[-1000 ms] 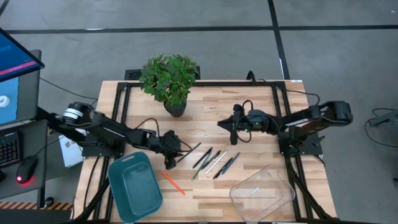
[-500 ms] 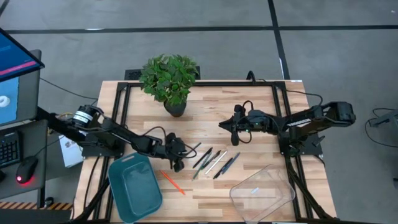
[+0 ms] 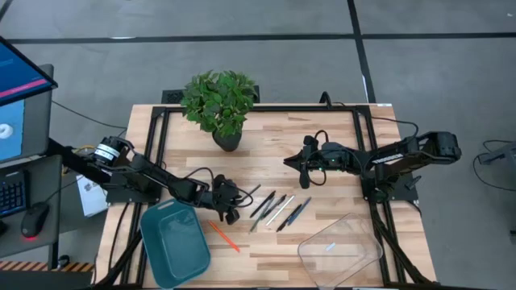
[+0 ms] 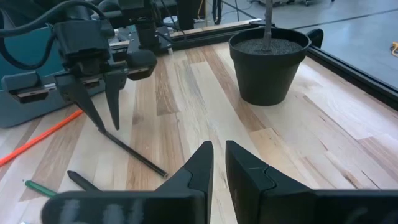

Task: Sort pens & pencils
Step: Put the black pencil into the blue bin

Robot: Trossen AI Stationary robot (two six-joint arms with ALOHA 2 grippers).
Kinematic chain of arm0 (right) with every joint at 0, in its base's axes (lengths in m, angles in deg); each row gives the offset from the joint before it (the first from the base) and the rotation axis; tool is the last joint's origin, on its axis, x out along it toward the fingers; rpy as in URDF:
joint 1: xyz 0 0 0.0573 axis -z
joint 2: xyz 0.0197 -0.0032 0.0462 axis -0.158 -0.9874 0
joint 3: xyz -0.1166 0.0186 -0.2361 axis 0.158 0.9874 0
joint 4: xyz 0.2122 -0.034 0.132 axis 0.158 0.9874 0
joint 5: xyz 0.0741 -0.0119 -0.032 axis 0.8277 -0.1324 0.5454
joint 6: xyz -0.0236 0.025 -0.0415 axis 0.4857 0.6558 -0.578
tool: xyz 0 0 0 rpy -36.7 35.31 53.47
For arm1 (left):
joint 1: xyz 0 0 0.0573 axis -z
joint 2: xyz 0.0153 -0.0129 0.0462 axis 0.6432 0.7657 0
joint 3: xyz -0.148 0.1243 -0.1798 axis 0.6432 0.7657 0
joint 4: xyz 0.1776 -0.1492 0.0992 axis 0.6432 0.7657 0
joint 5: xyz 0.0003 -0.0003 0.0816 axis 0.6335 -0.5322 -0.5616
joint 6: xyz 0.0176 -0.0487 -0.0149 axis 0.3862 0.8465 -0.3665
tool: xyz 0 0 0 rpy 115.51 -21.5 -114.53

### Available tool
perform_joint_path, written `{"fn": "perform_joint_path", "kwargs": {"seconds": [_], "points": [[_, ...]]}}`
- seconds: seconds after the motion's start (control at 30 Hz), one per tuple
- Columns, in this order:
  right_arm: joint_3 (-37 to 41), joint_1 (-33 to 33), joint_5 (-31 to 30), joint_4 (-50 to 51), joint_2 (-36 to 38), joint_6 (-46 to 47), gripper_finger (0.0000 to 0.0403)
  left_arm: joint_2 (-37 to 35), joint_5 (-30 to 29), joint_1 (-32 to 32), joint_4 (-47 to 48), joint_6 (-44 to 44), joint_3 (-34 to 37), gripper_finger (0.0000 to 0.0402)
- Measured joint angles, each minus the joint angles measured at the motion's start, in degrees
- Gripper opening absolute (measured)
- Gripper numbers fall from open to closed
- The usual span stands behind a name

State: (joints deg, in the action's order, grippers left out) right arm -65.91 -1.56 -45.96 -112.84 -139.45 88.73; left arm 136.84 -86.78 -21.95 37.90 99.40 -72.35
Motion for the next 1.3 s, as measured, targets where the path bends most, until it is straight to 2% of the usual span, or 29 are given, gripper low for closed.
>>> {"fn": "perform_joint_path", "kwargs": {"seconds": [0.27,0.57,0.93,1.3], "points": [[0.0,0.0,0.0,0.0,0.0,-0.01,0.0066,0.0,-1.43,-0.58,-0.02,-0.08,0.0,0.0066],[0.0,0.0,-0.02,-0.02,0.0,0.05,0.0066,-0.04,-0.16,-1.9,-3.6,-3.38,0.02,0.0066],[0.0,0.01,-0.02,-0.04,0.0,0.08,0.0066,-0.04,-2.9,-2.59,-3.32,-3.24,0.02,0.0041],[0.0,0.02,-0.02,-0.07,0.0,0.07,0.0066,-0.04,-1.11,-3.5,-5.08,-4.7,0.02,0.0066]]}}
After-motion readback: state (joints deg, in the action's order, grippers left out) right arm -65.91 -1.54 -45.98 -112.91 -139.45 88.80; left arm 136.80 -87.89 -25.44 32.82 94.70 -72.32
